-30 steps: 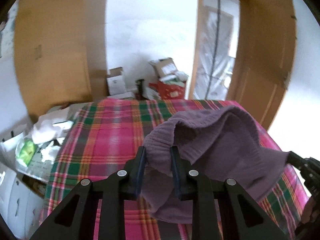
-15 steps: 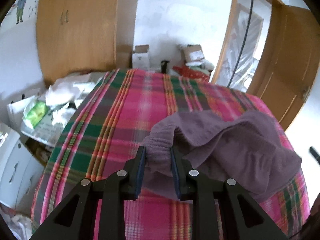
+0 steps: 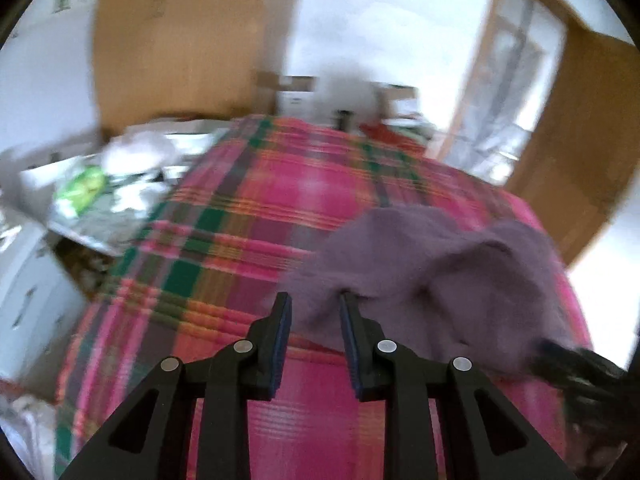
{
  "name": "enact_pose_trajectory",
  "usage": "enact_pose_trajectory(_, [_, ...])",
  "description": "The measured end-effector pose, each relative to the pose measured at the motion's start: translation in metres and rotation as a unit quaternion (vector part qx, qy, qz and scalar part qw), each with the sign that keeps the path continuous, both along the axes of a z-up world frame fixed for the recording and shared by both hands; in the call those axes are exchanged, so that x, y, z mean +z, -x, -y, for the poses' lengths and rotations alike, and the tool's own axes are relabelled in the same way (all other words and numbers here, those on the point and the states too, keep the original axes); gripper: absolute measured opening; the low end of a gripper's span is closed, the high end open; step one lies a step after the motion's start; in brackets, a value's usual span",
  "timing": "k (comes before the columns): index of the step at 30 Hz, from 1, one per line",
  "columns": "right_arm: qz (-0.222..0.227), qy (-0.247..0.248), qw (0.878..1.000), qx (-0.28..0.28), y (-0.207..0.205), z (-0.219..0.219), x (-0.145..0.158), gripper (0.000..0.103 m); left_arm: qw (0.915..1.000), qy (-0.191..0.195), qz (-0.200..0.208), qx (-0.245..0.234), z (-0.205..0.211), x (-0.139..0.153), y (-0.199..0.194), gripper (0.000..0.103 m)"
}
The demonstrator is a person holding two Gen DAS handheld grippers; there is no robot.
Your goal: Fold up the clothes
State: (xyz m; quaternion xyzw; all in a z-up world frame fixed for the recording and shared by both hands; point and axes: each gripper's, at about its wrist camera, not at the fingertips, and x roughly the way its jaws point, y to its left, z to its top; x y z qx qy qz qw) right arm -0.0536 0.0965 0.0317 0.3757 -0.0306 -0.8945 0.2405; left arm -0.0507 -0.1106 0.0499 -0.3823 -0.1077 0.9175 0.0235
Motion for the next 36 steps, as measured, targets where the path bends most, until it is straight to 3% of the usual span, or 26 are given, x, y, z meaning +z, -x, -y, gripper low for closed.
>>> enact_pose_trajectory(3, [-0.003, -0.016, 1.0, 0.013, 0.003, 0.013, -0.005, 0.041, 0.9984, -0.013, 0.02, -0.052, -0.024, -0.007, 0.007, 0.027])
enact_pose_trajectory(8, [-0.011, -0.048, 0.999, 0.003, 0.008, 0.024, -0.013, 0.04, 0.9931, -0.047, 0.047, -0.097, -0.049, -0.021, 0.018, 0.027])
enact_pose_trajectory(9, [-0.014, -0.056, 0.998, 0.0, 0.011, 0.026, -0.013, 0.033, 0.9919, -0.053, 0.049, -0.104, -0.052, -0.023, 0.02, 0.027])
enact_pose_trajectory(10, [-0.017, -0.064, 0.998, -0.004, 0.015, 0.028, -0.013, 0.008, 0.9907, -0.058, 0.052, -0.112, -0.055, -0.024, 0.022, 0.028])
enact_pose_trajectory(11, [-0.02, -0.067, 0.998, -0.008, 0.016, 0.029, -0.013, 0.005, 0.9891, -0.066, 0.056, -0.119, -0.057, -0.025, 0.023, 0.029])
enact_pose_trajectory(13, [-0.029, -0.021, 0.999, -0.001, 0.015, 0.022, -0.006, 0.004, 0.9854, -0.084, 0.063, -0.135, -0.061, -0.027, 0.025, 0.039])
enact_pose_trajectory(17, [-0.034, 0.075, 0.997, 0.0, 0.015, 0.0, 0.01, 0.004, 0.9777, -0.125, 0.055, -0.159, -0.064, -0.021, 0.022, 0.039])
enact_pose_trajectory(19, [-0.009, 0.133, 0.991, -0.001, 0.025, -0.012, 0.014, 0.004, 0.9761, -0.123, 0.031, -0.176, -0.068, -0.015, 0.016, 0.039])
enact_pose_trajectory(21, [0.023, 0.189, 0.982, 0.003, 0.037, -0.022, 0.015, 0.004, 0.9781, -0.091, 0.015, -0.187, -0.078, -0.011, 0.01, 0.039])
enact_pose_trajectory(27, [0.039, 0.228, 0.973, 0.013, 0.05, -0.022, 0.025, 0.004, 0.9801, 0.008, -0.016, -0.198, -0.115, -0.007, 0.001, 0.039])
enact_pose_trajectory(31, [0.054, 0.248, 0.967, 0.029, 0.054, -0.018, 0.03, 0.004, 0.9877, 0.06, -0.007, -0.144, -0.121, -0.012, 0.018, 0.039])
enact_pose_trajectory(36, [0.066, 0.259, 0.963, 0.028, 0.056, -0.022, 0.029, 0.004, 0.9941, -0.004, 0.011, -0.108, -0.101, -0.016, 0.039, 0.038])
